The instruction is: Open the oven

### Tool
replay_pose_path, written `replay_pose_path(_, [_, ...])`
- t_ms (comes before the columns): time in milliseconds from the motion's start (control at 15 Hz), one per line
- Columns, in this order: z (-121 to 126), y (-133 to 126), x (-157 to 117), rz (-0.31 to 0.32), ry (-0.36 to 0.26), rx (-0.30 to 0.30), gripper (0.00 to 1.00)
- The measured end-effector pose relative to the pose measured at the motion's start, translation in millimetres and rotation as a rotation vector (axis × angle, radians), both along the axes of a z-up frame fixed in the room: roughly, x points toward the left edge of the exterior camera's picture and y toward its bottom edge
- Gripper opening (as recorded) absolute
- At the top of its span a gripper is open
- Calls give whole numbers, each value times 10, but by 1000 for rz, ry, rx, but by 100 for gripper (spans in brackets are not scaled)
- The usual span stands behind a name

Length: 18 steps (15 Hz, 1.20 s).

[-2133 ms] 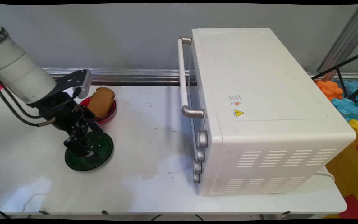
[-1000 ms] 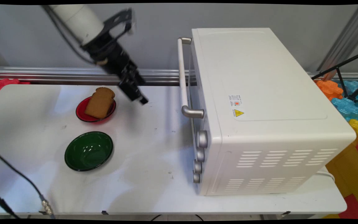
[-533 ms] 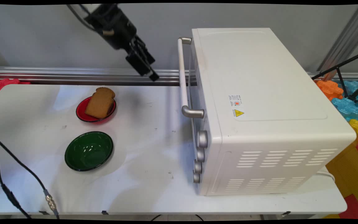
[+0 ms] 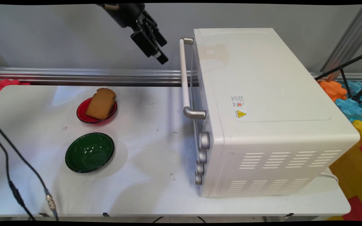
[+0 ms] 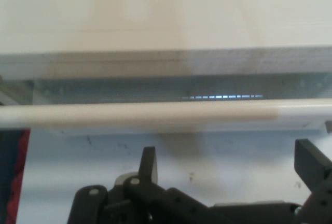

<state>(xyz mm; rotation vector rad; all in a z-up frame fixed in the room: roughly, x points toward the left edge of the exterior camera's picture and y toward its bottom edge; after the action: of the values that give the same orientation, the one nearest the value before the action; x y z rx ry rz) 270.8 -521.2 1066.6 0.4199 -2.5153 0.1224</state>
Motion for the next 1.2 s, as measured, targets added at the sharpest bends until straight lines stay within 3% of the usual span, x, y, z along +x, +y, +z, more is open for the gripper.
replay_pose_path(200, [72,-58,-61,-74,-17,-18,100])
replay_pose_path(467, [104,-120,-134,-130,-33,-36,100])
replay_pose_path(933, [43,-162,-255,-130,-22,-34,100])
replay_pose_path(1000, [34,-165,-270,-128,-19,-33,0])
replay_pose_path(1200, [9,-171,-301,-118,-10,-31,0])
